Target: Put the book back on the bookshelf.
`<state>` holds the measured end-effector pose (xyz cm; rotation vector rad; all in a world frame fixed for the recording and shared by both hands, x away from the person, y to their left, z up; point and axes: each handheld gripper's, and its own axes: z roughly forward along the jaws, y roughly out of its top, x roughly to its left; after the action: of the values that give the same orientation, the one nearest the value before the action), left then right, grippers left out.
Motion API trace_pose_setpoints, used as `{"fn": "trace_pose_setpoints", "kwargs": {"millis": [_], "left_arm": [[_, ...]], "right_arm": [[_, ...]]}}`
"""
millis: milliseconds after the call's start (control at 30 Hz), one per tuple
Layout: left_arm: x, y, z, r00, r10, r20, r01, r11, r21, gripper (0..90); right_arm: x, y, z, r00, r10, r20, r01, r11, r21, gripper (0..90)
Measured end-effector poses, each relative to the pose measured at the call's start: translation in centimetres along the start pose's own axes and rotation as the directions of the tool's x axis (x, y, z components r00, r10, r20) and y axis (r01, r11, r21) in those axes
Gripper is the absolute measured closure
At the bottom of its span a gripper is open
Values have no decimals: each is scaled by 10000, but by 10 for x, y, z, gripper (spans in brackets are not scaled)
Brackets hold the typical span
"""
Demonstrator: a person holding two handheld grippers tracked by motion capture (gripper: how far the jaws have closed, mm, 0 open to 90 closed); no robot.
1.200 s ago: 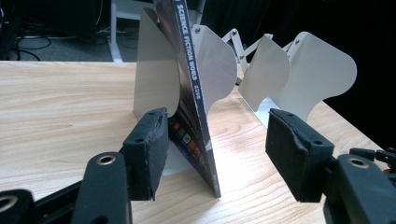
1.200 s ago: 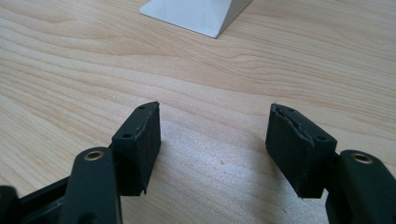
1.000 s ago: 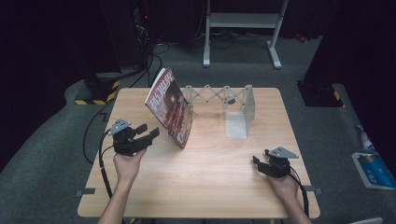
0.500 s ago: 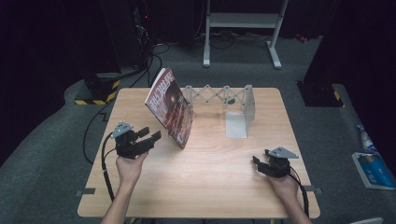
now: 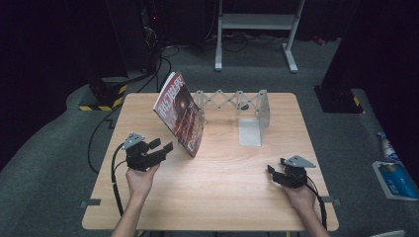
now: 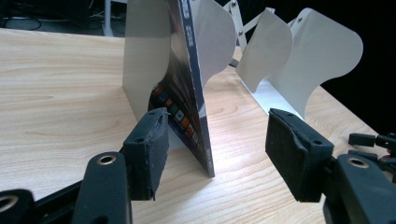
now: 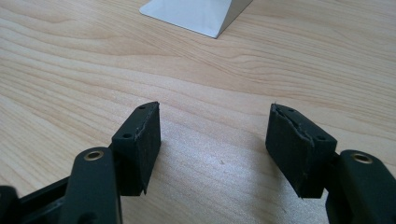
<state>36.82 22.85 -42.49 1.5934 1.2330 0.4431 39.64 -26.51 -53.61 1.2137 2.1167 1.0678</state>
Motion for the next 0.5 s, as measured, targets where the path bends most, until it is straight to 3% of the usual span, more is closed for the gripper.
{"fn": "trace_pose_setpoints", "kwargs": {"millis": [500], "left_arm": [[-4,-16,11,9999,100,20,-101,9990,433,400]], "right_arm": [[0,0,0,10000,-8,7,8,10000,-10,357]]}}
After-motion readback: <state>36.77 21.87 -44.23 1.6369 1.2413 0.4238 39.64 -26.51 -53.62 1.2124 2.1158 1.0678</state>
